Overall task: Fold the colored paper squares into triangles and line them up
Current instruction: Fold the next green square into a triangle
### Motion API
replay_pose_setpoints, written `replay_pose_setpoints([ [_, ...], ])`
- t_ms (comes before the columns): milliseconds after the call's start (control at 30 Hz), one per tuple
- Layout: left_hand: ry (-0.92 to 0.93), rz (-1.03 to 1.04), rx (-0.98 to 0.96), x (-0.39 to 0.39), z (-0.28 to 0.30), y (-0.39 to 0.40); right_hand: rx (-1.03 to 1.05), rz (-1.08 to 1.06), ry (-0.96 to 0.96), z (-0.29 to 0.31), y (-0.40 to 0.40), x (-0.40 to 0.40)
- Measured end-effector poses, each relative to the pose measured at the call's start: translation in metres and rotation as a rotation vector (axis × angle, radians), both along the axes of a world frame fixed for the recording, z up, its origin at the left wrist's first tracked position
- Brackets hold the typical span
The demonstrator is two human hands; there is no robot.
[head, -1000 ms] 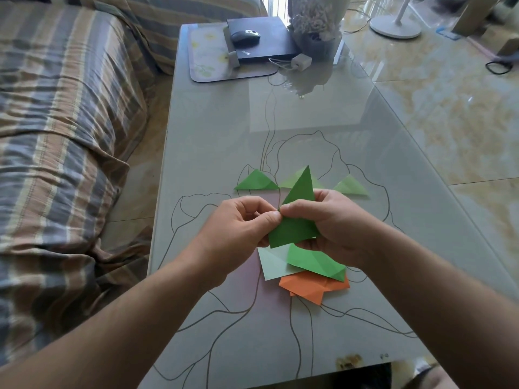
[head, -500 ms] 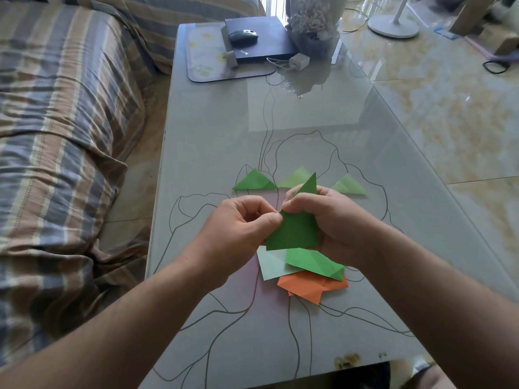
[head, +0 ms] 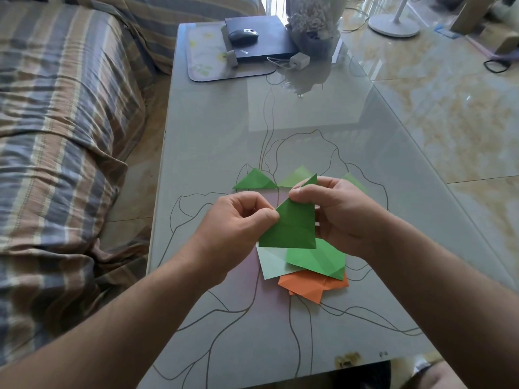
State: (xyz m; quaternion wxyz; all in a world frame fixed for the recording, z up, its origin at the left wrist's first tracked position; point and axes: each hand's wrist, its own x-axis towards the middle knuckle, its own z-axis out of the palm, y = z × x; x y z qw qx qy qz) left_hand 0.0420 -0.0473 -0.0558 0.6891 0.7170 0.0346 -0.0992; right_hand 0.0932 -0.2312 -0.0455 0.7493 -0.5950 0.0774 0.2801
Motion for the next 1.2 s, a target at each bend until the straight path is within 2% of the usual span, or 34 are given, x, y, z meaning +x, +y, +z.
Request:
replay_pose_setpoints([
  [767,0.012,0.017,-0.050,0.001,0.002,-0.002,0.031,-0.108,0.062,-0.001,-0.007,0.010],
  [1100,0.059,0.055,-0.067,0.001,0.002,0.000,-0.017,-0.029,0.107,0.001,-0.006,0.007],
  [1200,0.068,0.036,-0.058,0.002,0.001,0.001,-0.057,0.018,0.034,0.001,0.000,0.002],
])
